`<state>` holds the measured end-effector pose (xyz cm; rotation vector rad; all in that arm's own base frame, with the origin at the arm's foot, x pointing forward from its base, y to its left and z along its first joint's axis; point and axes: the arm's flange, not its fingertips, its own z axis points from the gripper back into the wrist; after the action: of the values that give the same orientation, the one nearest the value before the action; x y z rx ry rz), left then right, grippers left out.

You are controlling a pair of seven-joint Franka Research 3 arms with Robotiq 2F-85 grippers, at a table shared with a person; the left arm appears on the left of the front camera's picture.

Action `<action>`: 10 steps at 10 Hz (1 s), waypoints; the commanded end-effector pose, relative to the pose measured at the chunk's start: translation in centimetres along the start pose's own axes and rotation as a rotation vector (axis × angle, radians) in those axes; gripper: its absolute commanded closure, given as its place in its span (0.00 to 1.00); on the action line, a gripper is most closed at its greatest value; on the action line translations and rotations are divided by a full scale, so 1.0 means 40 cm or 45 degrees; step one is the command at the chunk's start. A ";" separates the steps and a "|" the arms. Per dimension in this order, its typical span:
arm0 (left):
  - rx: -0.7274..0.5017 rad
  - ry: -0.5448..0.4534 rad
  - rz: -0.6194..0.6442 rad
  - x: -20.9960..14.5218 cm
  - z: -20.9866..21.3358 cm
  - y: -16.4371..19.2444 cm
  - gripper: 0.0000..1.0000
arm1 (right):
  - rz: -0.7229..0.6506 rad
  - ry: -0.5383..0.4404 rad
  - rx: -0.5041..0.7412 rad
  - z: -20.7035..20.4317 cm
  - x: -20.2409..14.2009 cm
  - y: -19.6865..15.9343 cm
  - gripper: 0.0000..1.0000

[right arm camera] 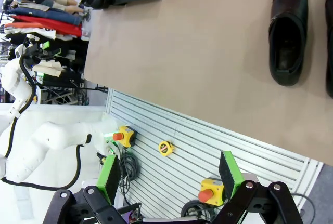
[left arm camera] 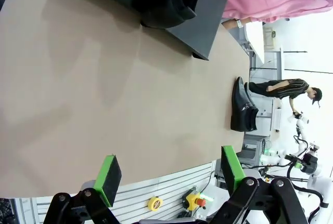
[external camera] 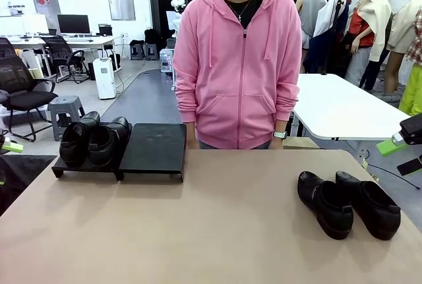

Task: Organize the shoes by placing them on the stand.
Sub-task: Pick up one Shoe and place it in the middle of the table.

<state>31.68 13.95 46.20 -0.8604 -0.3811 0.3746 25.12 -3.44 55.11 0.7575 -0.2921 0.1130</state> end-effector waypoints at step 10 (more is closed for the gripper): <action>0.004 0.010 0.009 -0.002 0.008 -0.002 0.00 | 0.217 0.208 -1.074 -0.155 0.168 -0.014 0.00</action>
<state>31.67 13.97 46.20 -0.8611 -0.3804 0.3752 33.97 0.71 50.86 -0.1246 -0.2838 0.2137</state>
